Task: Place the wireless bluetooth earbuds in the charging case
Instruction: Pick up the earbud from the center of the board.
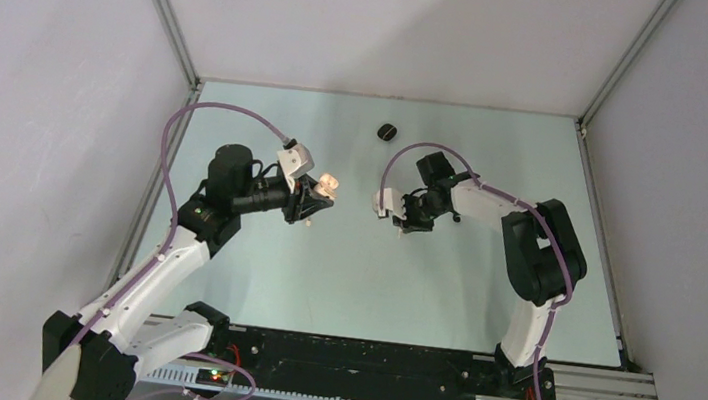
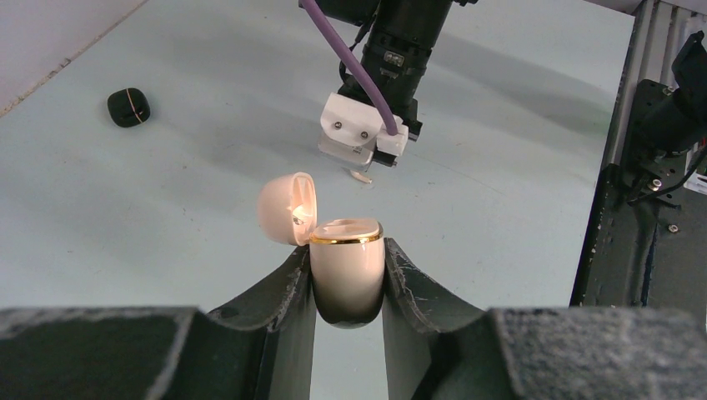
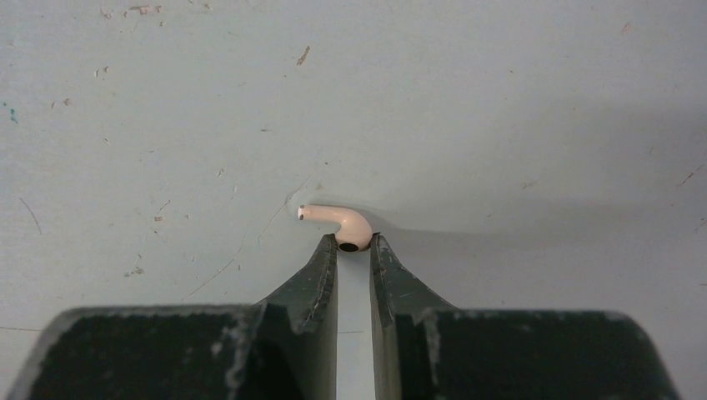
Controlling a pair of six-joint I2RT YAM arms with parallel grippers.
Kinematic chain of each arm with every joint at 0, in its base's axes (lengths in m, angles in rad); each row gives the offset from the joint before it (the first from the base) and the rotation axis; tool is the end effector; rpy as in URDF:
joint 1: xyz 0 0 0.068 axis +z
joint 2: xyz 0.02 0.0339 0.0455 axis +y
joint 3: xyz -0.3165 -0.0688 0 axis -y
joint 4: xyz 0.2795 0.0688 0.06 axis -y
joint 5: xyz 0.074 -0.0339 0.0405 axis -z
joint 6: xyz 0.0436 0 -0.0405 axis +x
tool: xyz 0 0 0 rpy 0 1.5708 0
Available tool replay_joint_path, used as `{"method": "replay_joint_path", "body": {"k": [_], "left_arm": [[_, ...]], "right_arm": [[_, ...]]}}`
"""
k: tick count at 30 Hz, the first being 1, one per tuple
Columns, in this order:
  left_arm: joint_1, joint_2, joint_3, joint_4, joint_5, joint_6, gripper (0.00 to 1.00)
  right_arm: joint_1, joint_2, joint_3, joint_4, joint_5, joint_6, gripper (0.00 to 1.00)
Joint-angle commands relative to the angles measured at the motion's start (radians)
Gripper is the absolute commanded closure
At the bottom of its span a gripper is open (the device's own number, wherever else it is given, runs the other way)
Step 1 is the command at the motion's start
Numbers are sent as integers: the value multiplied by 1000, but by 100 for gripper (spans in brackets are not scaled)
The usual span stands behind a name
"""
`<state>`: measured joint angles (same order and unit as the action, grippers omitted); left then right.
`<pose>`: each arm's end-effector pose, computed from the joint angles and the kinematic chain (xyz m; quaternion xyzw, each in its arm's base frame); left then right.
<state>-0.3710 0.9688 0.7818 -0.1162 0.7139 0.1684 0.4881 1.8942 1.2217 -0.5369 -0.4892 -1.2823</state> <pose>0.2027 -0.1095 0.3494 0.4006 0.6726 -0.3362 0.5236 0.3581 0.2134 0.1812 -0.7663 0.5706 0.1523 0.2529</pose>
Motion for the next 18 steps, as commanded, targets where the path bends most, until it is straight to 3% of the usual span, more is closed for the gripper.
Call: {"method": "replay_joint_path", "body": {"k": [1,8,18], "left_arm": [[-3,-3,43,18,15,26,100],[-3,3,27,51,3,-7,100],[-8,12,5,128,25,-83,99]], "right_arm": [[1,-56,13,-9,-42,39,88],[40,-166,12,47,56,202,95],[164,-421,-34,171,439,408,96]]}}
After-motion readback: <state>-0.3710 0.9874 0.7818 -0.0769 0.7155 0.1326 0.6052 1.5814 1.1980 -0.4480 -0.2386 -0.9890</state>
